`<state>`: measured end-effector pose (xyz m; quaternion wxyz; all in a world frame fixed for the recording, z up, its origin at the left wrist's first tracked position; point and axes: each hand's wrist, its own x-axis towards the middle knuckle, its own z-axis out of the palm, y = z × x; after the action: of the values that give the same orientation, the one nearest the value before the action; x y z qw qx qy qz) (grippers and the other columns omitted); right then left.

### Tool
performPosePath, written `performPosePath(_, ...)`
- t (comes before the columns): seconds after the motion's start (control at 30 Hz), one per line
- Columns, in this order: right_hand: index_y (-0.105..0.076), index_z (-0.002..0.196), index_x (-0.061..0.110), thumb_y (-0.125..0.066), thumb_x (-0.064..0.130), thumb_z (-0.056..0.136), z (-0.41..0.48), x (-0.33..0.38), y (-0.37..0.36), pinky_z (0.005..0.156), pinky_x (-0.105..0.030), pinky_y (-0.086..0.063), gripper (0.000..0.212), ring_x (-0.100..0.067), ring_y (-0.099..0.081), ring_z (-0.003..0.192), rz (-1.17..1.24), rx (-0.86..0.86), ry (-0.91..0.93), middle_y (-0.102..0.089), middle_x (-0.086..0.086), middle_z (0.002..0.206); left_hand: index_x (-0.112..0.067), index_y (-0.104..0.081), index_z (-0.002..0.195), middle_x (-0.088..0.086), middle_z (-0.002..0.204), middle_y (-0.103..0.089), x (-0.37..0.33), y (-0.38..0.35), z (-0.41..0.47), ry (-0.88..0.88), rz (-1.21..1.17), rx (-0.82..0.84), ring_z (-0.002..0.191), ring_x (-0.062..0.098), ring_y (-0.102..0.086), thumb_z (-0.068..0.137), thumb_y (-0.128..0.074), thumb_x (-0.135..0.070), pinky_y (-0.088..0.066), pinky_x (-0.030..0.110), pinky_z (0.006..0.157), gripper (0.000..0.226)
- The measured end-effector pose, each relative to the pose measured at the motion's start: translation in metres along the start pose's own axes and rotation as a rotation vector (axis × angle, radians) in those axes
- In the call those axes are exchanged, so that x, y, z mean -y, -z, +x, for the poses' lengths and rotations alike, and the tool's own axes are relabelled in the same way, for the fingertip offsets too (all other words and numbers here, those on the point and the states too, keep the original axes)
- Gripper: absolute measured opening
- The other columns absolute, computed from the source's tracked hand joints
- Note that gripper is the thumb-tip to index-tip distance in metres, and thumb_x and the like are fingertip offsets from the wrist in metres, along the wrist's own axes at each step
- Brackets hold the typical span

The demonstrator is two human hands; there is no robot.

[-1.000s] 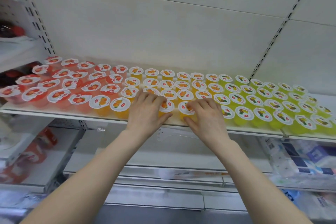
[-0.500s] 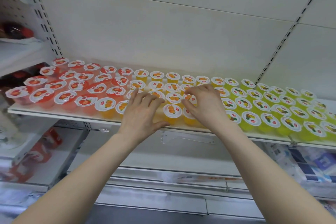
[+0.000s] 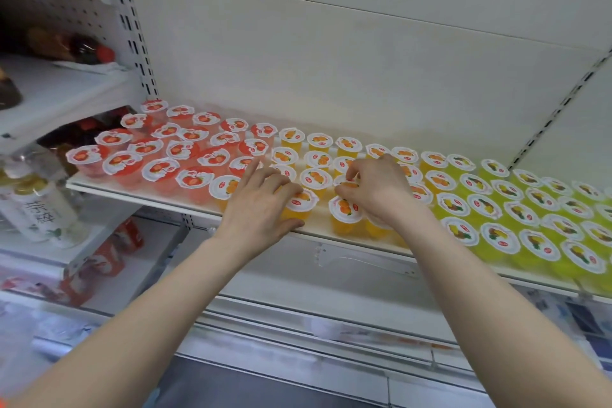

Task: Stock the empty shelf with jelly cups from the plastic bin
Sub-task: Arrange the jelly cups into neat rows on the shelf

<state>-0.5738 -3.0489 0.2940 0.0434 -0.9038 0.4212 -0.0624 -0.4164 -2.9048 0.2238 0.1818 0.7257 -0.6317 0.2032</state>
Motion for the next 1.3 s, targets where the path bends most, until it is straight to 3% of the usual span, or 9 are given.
performPosePath(0.2, -0.068, 0.106, 0.026, -0.059, 0.051, 0.086, -0.001, -0.003, -0.008, 0.082, -0.038, -0.044, 0.033, -0.025, -0.045, 0.116, 0.033, -0.057, -0.012, -0.066, -0.001, 0.102, -0.017, -0.068, 0.108, 0.002, 0.105, -0.066, -0.003, -0.008, -0.001, 0.007, -0.095, -0.064, 0.108, 0.027, -0.055, 0.071, -0.078, -0.048, -0.018, 0.042, 0.117, 0.049)
performPosePath(0.33, -0.067, 0.104, 0.029, -0.06, 0.056, 0.083, 0.0, -0.008, -0.011, 0.081, -0.038, -0.045, 0.035, -0.024, -0.046, 0.113, 0.057, -0.054, -0.023, -0.067, 0.002, 0.102, -0.019, -0.067, 0.108, 0.0, 0.107, -0.067, -0.008, -0.012, -0.001, 0.025, -0.129, -0.062, 0.111, 0.026, -0.055, 0.074, -0.075, -0.052, -0.024, 0.046, 0.117, 0.048)
performPosePath(0.43, -0.067, 0.107, 0.028, -0.059, 0.056, 0.084, 0.0, -0.008, -0.01, 0.084, -0.039, -0.045, 0.037, -0.024, -0.046, 0.115, 0.043, -0.052, -0.009, -0.067, 0.002, 0.105, -0.021, -0.067, 0.109, 0.0, 0.108, -0.067, -0.008, -0.01, -0.002, 0.021, -0.102, -0.054, 0.114, 0.026, -0.054, 0.072, -0.074, -0.056, -0.019, 0.046, 0.118, 0.05)
performPosePath(0.57, -0.066, 0.117, 0.026, -0.055, 0.051, 0.089, 0.004, -0.005, -0.007, 0.092, -0.041, -0.045, 0.04, -0.025, -0.046, 0.12, 0.064, -0.105, 0.027, -0.067, 0.001, 0.116, -0.023, -0.063, 0.118, 0.0, 0.115, -0.066, -0.004, -0.004, -0.004, 0.019, -0.066, -0.048, 0.121, 0.026, -0.051, 0.073, -0.067, -0.065, -0.016, 0.047, 0.118, 0.061)
performPosePath(0.67, -0.067, 0.118, 0.027, -0.054, 0.044, 0.092, 0.011, -0.001, -0.004, 0.091, -0.039, -0.046, 0.034, -0.024, -0.047, 0.119, 0.086, -0.147, 0.059, -0.068, 0.001, 0.114, -0.021, -0.065, 0.118, 0.0, 0.115, -0.066, 0.006, 0.002, -0.005, 0.042, -0.077, -0.078, 0.121, 0.027, -0.051, 0.08, -0.055, -0.069, -0.018, 0.048, 0.118, 0.061)
performPosePath(0.83, -0.066, 0.121, 0.024, -0.053, 0.03, 0.094, 0.025, 0.011, -0.001, 0.094, -0.039, -0.043, 0.03, -0.025, -0.046, 0.119, 0.082, -0.136, 0.085, -0.068, 0.001, 0.115, -0.019, -0.069, 0.109, 0.0, 0.109, -0.067, 0.035, 0.013, 0.002, 0.092, -0.04, -0.124, 0.113, 0.027, -0.054, 0.091, -0.048, -0.054, -0.023, 0.045, 0.115, 0.044)
performPosePath(1.0, -0.065, 0.124, 0.022, -0.054, 0.029, 0.096, 0.038, 0.02, -0.007, 0.094, -0.04, -0.041, 0.031, -0.026, -0.045, 0.121, 0.069, -0.124, 0.069, -0.067, -0.001, 0.12, -0.019, -0.066, 0.119, 0.002, 0.12, -0.066, 0.056, 0.03, 0.025, 0.11, -0.036, 0.034, 0.117, 0.027, -0.051, 0.093, -0.056, -0.043, -0.04, 0.037, 0.098, 0.037)
performPosePath(1.13, -0.065, 0.124, 0.022, -0.055, 0.037, 0.094, 0.049, 0.024, -0.011, 0.094, -0.041, -0.042, 0.034, -0.027, -0.047, 0.119, 0.059, -0.13, 0.051, -0.067, 0.0, 0.12, -0.024, -0.058, 0.131, -0.002, 0.135, -0.057, 0.065, 0.027, 0.055, 0.094, -0.068, 0.165, 0.128, 0.022, -0.043, 0.097, -0.049, -0.046, -0.036, 0.036, 0.104, 0.042)
performPosePath(1.3, -0.063, 0.124, 0.025, -0.055, 0.059, 0.087, 0.07, 0.031, -0.014, 0.093, -0.04, -0.04, 0.051, -0.027, -0.049, 0.117, 0.002, -0.057, 0.044, -0.067, 0.0, 0.118, -0.027, -0.054, 0.136, 0.002, 0.136, -0.057, 0.068, 0.016, 0.104, 0.068, -0.006, 0.339, 0.127, 0.026, -0.045, 0.095, -0.049, -0.052, -0.039, 0.039, 0.103, 0.048)
